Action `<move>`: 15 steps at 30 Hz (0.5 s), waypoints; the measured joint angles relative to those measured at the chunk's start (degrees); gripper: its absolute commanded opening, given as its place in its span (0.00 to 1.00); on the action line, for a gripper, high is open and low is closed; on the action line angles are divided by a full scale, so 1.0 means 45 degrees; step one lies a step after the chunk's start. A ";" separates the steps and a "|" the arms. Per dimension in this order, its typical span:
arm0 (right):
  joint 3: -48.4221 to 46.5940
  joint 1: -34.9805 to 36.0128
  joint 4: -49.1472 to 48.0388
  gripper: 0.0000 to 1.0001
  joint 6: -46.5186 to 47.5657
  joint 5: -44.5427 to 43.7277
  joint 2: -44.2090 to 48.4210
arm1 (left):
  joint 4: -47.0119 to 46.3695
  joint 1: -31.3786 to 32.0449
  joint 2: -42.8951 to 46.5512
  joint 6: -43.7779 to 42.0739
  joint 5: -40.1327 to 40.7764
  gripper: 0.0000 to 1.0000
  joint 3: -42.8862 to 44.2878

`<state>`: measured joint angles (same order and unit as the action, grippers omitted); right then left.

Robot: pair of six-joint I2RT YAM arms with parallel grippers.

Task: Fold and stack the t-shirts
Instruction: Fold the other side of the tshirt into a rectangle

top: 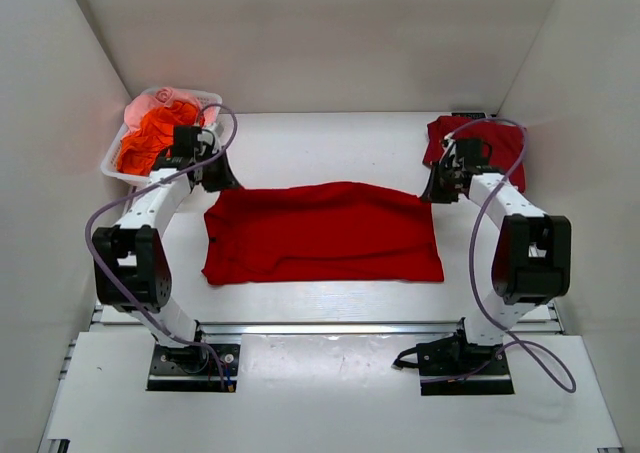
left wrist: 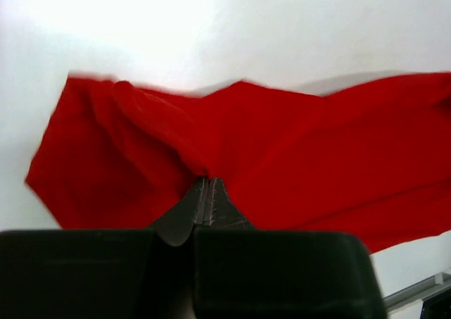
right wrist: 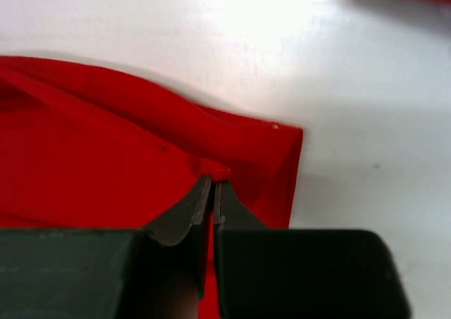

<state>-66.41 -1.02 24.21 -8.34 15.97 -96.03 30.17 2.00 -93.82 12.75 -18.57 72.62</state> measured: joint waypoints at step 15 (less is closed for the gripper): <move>0.3536 -0.0962 -0.0607 0.00 0.0262 0.0432 0.2341 | 0.0097 -0.0345 0.2365 -0.0253 0.0457 0.00 -0.3861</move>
<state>-50.50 -5.34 21.47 -7.16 17.91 -85.49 30.61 0.45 -83.18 11.62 -16.51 55.24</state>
